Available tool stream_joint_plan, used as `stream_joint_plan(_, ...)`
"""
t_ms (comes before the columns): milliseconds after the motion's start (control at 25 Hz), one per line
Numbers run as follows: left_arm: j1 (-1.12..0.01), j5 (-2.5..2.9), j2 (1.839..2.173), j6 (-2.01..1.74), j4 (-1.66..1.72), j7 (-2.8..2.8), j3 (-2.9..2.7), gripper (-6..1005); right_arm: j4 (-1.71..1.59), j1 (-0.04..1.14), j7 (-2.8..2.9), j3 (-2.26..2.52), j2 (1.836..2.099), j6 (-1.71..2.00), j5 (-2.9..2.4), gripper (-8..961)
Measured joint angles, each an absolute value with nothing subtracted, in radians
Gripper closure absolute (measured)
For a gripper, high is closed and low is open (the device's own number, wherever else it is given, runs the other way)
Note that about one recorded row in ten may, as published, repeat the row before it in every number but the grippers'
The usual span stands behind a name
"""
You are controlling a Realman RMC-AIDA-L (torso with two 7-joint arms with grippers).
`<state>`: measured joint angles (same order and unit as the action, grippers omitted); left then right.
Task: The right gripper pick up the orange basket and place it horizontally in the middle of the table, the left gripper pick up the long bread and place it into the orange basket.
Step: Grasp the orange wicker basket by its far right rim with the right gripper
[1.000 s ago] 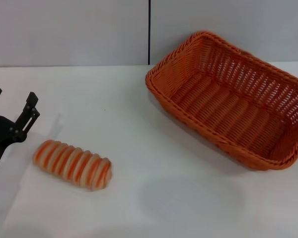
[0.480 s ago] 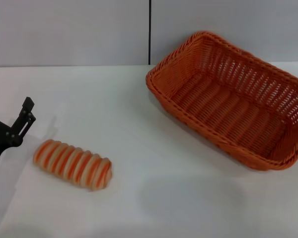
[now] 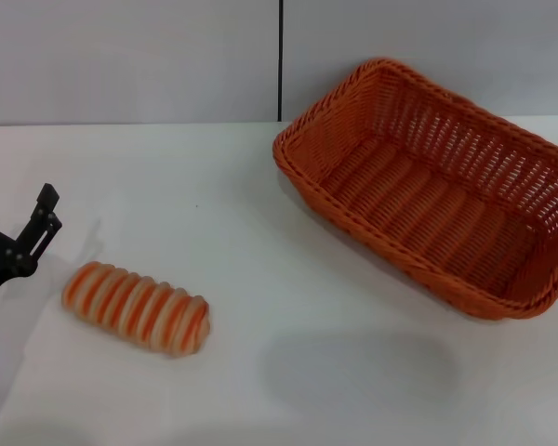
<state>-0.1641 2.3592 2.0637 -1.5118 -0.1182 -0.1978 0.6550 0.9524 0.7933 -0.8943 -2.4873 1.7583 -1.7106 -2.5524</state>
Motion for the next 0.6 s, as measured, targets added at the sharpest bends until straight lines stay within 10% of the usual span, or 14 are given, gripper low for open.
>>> stream_joint_plan(600,-0.160,2.359,2.063,-1.516,-0.115,-0.198,0.655,175,0.763,0.813,-0.995,-2.443,1.804,-1.530,-2.546,300)
